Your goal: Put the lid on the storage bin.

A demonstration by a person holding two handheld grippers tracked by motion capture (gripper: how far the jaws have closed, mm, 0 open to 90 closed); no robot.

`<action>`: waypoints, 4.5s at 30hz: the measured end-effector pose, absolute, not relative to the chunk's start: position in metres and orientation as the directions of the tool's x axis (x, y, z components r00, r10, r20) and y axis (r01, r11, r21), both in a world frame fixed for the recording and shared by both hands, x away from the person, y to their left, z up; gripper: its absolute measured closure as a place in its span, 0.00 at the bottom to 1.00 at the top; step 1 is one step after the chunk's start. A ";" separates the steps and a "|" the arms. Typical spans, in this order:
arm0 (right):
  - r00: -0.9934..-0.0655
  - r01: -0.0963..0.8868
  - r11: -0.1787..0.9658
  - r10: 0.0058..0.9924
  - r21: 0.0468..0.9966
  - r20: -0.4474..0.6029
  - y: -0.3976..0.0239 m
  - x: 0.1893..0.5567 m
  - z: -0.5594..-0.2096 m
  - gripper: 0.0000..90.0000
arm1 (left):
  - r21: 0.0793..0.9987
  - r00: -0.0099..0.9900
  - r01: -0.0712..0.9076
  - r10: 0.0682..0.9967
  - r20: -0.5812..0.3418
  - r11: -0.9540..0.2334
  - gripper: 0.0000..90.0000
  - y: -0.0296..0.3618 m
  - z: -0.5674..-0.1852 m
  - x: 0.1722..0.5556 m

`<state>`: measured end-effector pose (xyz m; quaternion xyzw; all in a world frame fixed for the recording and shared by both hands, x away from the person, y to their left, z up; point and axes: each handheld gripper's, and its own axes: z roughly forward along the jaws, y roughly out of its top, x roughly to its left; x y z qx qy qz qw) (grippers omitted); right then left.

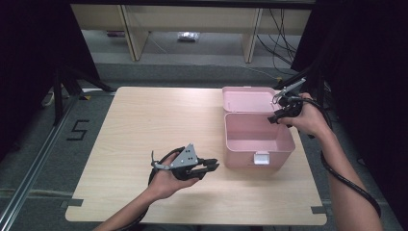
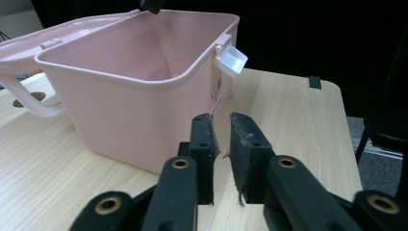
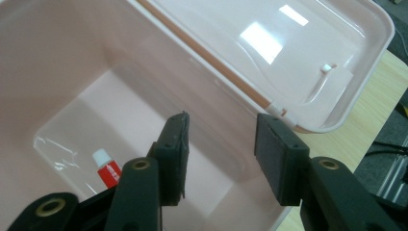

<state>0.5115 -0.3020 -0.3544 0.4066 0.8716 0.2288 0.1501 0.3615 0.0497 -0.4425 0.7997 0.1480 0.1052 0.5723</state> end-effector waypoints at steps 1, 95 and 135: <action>-0.619 0.646 0.559 0.782 0.520 -0.072 -0.303 0.512 -0.353 0.64 | 0.950 0.932 0.121 0.361 -0.009 -0.289 0.91 0.048 -0.442 0.361; -0.148 0.815 0.120 0.989 0.567 0.003 -0.329 0.632 -0.391 0.84 | 0.953 0.954 0.077 0.300 0.015 -0.295 1.00 -0.087 -0.461 0.393; -0.118 0.847 0.085 0.992 0.526 0.031 -0.327 0.643 -0.395 0.94 | 0.951 0.956 0.087 0.293 0.004 -0.296 1.00 -0.088 -0.460 0.394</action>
